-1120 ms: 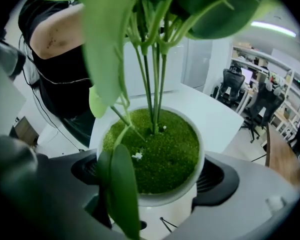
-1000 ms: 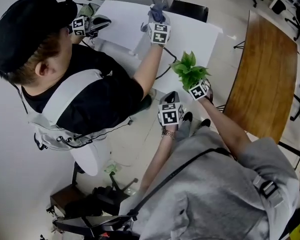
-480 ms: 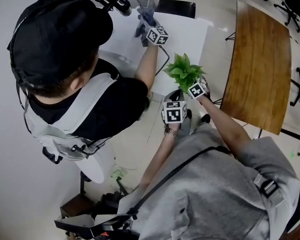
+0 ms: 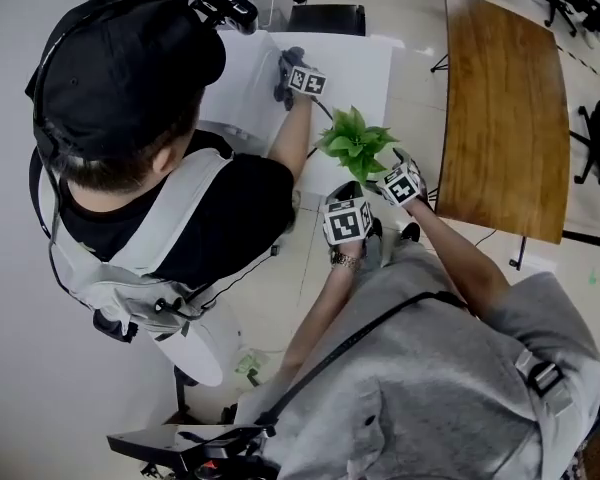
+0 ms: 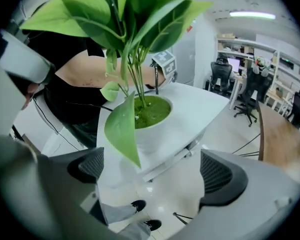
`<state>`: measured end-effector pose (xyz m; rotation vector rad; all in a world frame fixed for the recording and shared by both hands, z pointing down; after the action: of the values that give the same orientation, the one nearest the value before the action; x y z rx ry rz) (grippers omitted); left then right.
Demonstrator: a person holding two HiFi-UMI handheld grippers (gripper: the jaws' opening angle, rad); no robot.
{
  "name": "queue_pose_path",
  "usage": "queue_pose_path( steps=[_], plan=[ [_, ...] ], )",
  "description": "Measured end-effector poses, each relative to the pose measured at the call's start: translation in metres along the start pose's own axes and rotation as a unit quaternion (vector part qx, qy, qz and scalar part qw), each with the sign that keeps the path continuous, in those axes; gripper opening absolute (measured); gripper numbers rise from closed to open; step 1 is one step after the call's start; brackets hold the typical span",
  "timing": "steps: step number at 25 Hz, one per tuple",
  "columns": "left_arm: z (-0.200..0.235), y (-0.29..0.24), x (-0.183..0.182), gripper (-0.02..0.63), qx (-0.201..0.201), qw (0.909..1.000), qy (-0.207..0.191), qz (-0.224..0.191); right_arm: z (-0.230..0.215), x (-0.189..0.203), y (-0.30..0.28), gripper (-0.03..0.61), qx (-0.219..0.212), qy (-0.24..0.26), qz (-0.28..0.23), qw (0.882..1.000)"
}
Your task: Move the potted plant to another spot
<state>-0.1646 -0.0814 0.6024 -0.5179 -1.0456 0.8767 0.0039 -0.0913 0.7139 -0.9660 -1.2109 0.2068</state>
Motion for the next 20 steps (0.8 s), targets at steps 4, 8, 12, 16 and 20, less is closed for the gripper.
queue_pose_path(
  steps=[4, 8, 12, 16, 20],
  plan=[
    [-0.032, 0.02, -0.014, 0.015, -0.012, 0.9837, -0.108, -0.143, -0.01, 0.009, 0.023, 0.583, 0.025, -0.03, -0.012, 0.999],
    [-0.077, 0.018, 0.002, 0.015, 0.042, 0.9773, -0.152, -0.141, -0.019, 0.018, 0.048, 0.583, 0.051, -0.062, -0.025, 0.996],
    [-0.103, 0.009, 0.051, 0.015, 0.088, 0.9831, -0.149, -0.06, -0.027, 0.039, 0.092, 0.58, 0.096, -0.103, -0.048, 0.989],
    [-0.128, 0.016, 0.102, 0.015, 0.124, 0.9789, -0.163, 0.003, -0.022, 0.073, 0.158, 0.56, 0.15, -0.157, -0.073, 0.973],
    [-0.154, 0.037, 0.151, 0.015, 0.145, 0.9738, -0.17, 0.043, 0.0, 0.101, 0.22, 0.469, 0.169, -0.213, -0.081, 0.959]
  ],
)
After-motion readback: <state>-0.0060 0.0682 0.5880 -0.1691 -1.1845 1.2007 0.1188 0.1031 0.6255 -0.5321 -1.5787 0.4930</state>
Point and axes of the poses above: the fingertips, and each gripper's own axes: y backward along the fingers, z to its left, x out of its underside, the point moved 7 cm from there along y, backward along the fingers, and after that the axes turned 12 degrees about y, right-handed, at the moved point
